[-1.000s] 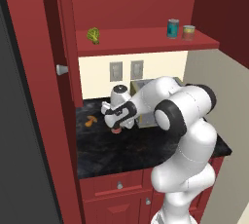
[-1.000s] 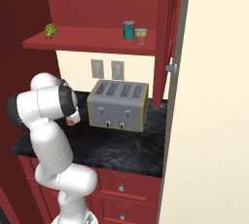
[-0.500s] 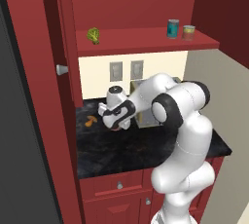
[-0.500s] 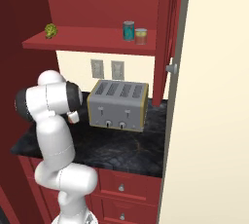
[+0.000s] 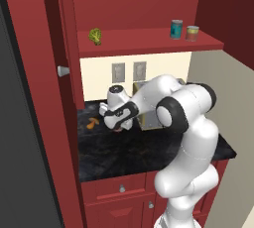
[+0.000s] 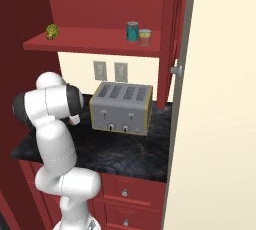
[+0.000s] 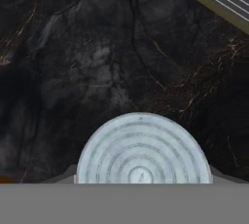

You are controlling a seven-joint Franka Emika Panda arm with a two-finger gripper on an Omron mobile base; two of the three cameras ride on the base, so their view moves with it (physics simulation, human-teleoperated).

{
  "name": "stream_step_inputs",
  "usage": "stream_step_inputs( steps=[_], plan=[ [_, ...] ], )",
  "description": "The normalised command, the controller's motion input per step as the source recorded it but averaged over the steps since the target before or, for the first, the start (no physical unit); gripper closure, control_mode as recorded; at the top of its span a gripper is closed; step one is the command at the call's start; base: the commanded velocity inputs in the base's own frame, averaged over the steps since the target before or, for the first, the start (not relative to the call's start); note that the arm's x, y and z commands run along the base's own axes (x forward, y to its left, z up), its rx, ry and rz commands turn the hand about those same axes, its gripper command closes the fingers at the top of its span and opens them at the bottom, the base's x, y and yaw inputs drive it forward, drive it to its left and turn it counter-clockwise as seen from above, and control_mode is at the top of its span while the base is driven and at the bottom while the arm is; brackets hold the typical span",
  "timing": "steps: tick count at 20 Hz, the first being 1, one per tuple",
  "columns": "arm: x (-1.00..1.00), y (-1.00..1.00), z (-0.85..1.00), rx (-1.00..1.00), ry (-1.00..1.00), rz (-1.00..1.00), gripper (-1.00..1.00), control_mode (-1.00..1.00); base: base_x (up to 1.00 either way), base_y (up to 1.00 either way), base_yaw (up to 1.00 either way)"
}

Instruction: Pick the cans from the counter and place them in their designated side in the cabinet.

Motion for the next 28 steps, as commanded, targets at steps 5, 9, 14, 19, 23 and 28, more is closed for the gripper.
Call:
stream_step_inputs(
  steps=[5,9,14,19,23,28],
  plan=[
    [-0.28,0.0,0.36,0.0,-0.14,0.0,1.0,-1.0,0.0,0.0,0.0],
    [-0.22,-0.04,0.28,0.0,-0.11,0.0,1.0,-1.0,0.0,0.0,0.0],
    [-0.08,-0.14,0.17,0.0,-0.04,0.03,1.0,-1.0,0.0,0.0,0.0],
    [-0.02,-0.09,0.17,0.0,-0.04,0.06,1.0,-1.0,0.0,0.0,0.0],
    [-0.06,-0.02,0.23,0.0,-0.07,0.08,1.0,-1.0,0.0,0.0,0.0],
    [-0.11,-0.02,0.26,0.0,-0.09,0.09,1.0,-1.0,0.0,0.0,0.0]
  ],
)
